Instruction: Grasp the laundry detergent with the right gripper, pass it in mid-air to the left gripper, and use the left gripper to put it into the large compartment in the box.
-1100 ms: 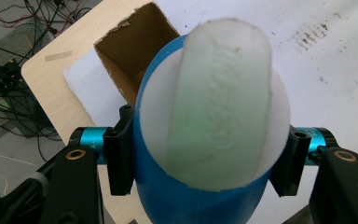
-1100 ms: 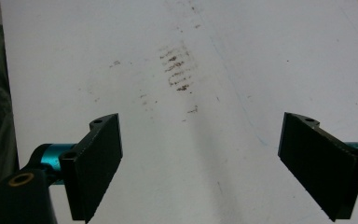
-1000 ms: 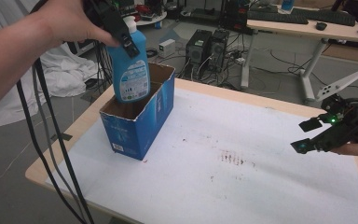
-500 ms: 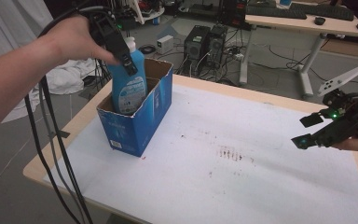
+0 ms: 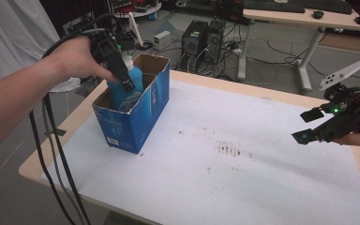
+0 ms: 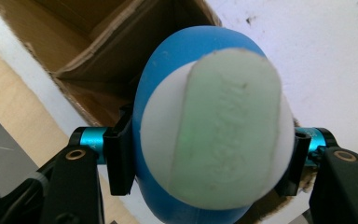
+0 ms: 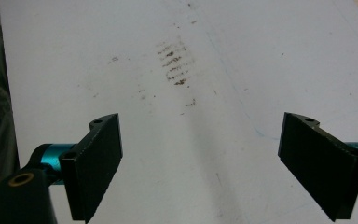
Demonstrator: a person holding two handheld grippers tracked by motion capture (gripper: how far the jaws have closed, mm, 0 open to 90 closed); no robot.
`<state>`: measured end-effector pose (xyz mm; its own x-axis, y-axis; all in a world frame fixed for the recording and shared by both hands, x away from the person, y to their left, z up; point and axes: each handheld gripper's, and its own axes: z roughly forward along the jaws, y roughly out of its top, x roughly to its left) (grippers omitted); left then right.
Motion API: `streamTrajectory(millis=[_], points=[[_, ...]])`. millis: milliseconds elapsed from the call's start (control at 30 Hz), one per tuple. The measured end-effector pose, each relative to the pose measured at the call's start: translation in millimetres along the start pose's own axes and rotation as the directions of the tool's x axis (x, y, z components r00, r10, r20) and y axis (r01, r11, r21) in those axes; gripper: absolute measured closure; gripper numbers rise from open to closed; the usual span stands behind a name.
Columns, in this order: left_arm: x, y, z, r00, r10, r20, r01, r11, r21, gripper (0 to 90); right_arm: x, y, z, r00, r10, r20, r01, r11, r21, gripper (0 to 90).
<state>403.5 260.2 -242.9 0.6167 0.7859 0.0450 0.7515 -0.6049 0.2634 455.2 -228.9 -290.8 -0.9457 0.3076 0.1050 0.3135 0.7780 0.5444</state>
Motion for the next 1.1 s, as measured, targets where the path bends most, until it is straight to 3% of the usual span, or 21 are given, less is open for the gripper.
streamTrajectory(millis=[400, 767, 1100], points=[[-1.2, -6.3, 27.8, 0.9989, 0.047, 0.002, -0.047, 0.9977, 0.048, 37.7, -0.4, -3.4, 0.3, 1.0000, 0.005, 0.000, -0.005, 1.000, 0.004, 13.3], [-1.2, -8.1, 42.0, 0.9993, 0.036, 0.005, -0.036, 0.9977, 0.058, 37.7, -0.7, -6.4, 0.1, 0.9999, 0.015, 0.001, -0.015, 1.000, 0.004, 13.3], [-0.3, -7.2, 43.4, 0.9995, 0.031, 0.005, -0.031, 0.9982, 0.051, 37.6, -0.3, -7.2, -0.6, 0.9999, 0.014, 0.000, -0.014, 1.000, -0.001, 13.3]])
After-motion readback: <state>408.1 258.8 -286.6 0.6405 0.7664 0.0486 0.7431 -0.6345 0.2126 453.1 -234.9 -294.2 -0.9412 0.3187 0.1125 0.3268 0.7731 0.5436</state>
